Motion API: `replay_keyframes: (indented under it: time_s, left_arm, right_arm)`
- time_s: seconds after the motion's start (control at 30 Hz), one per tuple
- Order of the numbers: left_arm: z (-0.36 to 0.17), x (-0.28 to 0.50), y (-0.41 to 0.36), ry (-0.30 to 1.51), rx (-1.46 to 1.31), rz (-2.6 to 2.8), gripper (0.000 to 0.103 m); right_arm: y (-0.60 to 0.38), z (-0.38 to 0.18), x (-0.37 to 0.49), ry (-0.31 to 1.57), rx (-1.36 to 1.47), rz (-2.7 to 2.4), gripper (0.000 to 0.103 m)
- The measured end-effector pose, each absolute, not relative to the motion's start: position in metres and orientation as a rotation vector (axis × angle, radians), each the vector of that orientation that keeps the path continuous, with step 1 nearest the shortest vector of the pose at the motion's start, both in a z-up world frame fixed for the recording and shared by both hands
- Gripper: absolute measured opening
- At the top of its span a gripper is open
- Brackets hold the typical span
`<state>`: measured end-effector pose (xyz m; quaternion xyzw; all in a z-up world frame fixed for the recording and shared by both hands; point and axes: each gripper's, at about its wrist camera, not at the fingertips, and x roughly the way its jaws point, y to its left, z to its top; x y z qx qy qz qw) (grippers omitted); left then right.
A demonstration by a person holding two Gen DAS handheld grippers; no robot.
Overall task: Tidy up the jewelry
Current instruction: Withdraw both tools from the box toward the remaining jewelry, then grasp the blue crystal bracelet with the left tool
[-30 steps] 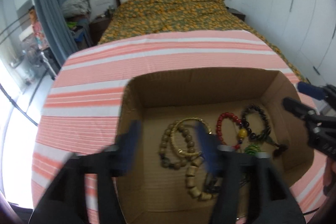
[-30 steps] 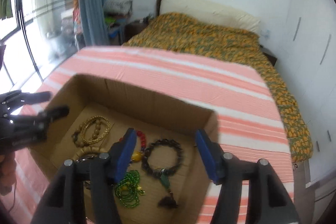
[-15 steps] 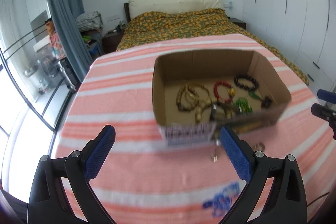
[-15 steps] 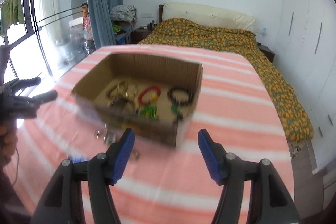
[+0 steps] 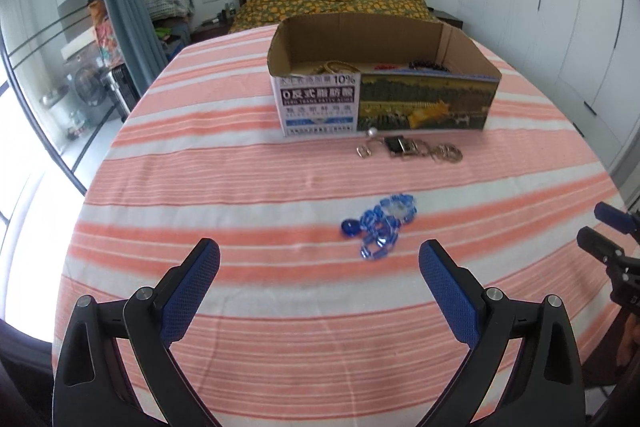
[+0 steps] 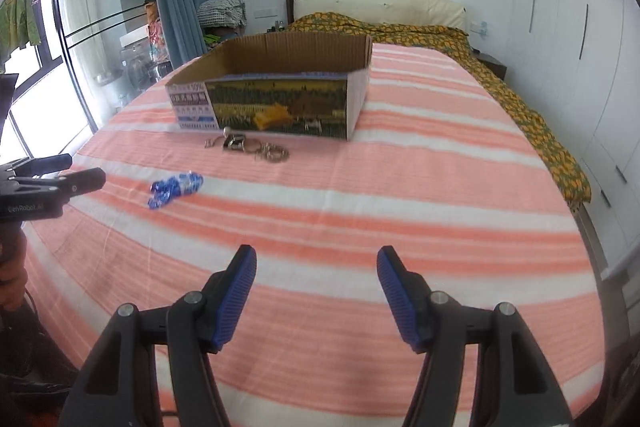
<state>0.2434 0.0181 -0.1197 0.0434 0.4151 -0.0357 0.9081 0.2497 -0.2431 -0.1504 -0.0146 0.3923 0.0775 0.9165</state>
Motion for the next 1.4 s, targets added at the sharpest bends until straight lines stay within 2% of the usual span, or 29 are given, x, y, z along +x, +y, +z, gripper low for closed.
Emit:
replay_keyframes:
  time_s: [1.0,1.2,1.4]
  left_arm:
    - [-0.174,0.252,0.027,1.000,0.077,-0.121,0.100]
    - [-0.183,0.273,0.020,1.066,0.065,-0.224,0.100]
    - [-0.186,0.305,-0.002,1.053,0.167,-0.297,0.100]
  right_arm:
    - [-0.233,-0.159,0.245,0.825,-0.010,0.200,0.064]
    - [-0.230,-0.163,0.253,0.848,0.002,0.218,0.064]
    - [-0.229,-0.163,0.258,0.859,0.007,0.227,0.064]
